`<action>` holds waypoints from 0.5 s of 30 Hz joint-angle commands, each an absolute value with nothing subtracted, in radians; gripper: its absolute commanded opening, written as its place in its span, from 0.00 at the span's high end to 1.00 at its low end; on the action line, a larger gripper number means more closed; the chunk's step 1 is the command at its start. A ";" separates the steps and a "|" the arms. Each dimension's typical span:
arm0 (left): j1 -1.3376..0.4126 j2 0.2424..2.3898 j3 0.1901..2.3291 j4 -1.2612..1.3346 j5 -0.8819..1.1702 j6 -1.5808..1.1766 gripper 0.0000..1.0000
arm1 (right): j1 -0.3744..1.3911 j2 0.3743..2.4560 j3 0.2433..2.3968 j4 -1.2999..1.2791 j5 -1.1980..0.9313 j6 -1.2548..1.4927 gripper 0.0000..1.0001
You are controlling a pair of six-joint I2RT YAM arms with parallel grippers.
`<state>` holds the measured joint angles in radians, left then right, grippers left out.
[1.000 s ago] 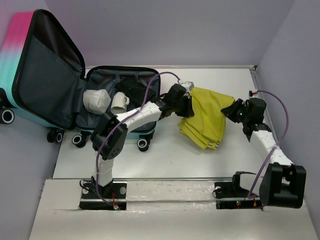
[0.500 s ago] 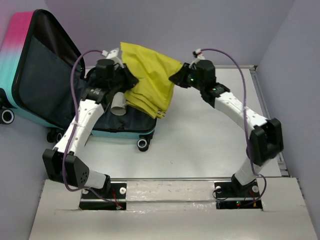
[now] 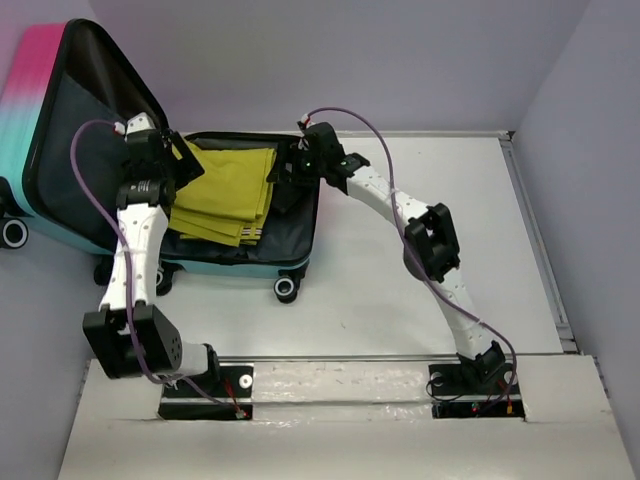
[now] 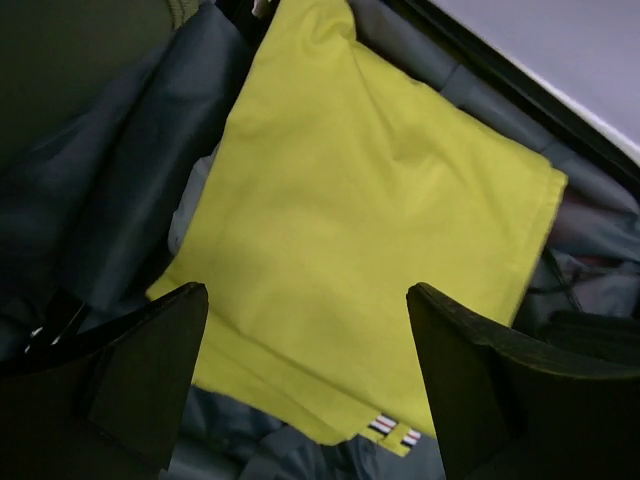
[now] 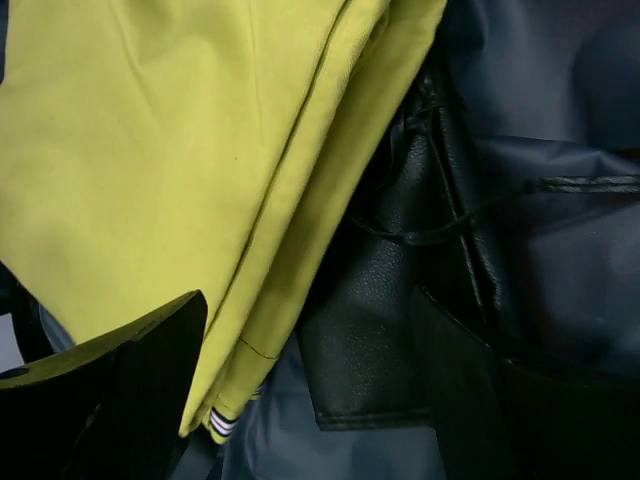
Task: Pack the luggage
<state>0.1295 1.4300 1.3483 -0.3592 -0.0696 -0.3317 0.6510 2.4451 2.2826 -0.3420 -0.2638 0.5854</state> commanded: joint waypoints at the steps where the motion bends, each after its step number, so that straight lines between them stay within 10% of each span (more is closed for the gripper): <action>1: 0.086 1.117 1.322 -0.347 -0.193 -0.322 0.08 | 0.643 2.301 2.301 -0.373 -0.276 0.512 0.12; 15: 0.092 0.558 0.911 -0.414 -0.932 -0.367 0.11 | 0.666 1.807 1.732 -0.134 -0.465 0.445 0.18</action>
<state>0.0864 0.5415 0.9836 -0.4286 -0.6464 -0.3794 0.6567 1.9266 1.8885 -0.2504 -0.3836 0.4812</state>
